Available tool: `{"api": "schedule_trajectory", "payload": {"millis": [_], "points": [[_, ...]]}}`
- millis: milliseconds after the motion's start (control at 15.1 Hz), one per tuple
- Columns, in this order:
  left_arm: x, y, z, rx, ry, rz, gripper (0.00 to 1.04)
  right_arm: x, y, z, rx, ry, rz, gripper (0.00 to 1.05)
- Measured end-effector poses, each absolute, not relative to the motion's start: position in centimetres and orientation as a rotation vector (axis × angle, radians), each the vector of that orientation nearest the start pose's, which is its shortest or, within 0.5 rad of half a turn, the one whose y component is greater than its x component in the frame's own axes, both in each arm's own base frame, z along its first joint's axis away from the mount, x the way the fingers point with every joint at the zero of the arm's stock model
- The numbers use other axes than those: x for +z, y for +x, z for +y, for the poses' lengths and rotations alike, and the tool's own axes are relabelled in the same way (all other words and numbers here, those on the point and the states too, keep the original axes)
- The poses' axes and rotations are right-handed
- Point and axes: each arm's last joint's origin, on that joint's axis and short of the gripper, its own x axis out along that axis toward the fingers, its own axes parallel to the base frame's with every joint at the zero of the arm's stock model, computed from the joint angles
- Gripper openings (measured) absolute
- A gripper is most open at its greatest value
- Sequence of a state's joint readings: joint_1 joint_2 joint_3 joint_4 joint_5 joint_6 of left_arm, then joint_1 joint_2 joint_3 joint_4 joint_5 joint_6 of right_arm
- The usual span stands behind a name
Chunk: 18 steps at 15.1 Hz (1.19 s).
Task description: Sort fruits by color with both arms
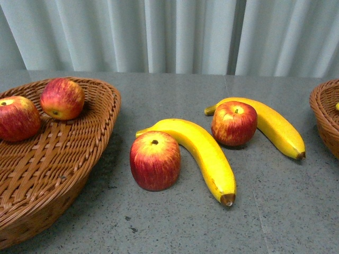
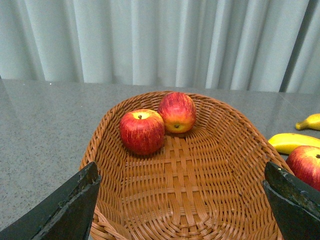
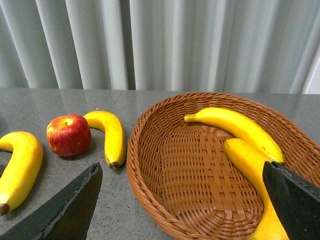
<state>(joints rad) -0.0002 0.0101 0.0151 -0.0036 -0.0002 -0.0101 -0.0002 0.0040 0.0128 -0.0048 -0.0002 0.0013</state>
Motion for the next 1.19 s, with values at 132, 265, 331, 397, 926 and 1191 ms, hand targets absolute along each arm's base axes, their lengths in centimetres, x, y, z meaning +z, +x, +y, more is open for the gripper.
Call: {"api": "schedule_trajectory", "payload": {"millis": [132,265,331,397,926,1191], "points": [[16.75,9.74,0.0,0.0,-0.01,-0.001,0.98,16.71,9.72,0.0,0.0,0.001,-0.004,0.98],[16.75,9.74,0.0,0.0,-0.01,-0.001,0.98,16.71,9.72,0.0,0.0,0.001,-0.004,0.98],[16.75,9.74,0.0,0.0,-0.01,-0.001,0.98,16.71,9.72,0.0,0.0,0.001,-0.004,0.98],[16.75,9.74,0.0,0.0,-0.01,-0.001,0.98,16.71,9.72,0.0,0.0,0.001,-0.004,0.98],[16.75,9.74,0.0,0.0,-0.01,-0.001,0.98,16.71,9.72,0.0,0.0,0.001,-0.004,0.98],[16.75,9.74,0.0,0.0,-0.01,-0.001,0.98,16.71,9.72,0.0,0.0,0.001,-0.004,0.98]]}}
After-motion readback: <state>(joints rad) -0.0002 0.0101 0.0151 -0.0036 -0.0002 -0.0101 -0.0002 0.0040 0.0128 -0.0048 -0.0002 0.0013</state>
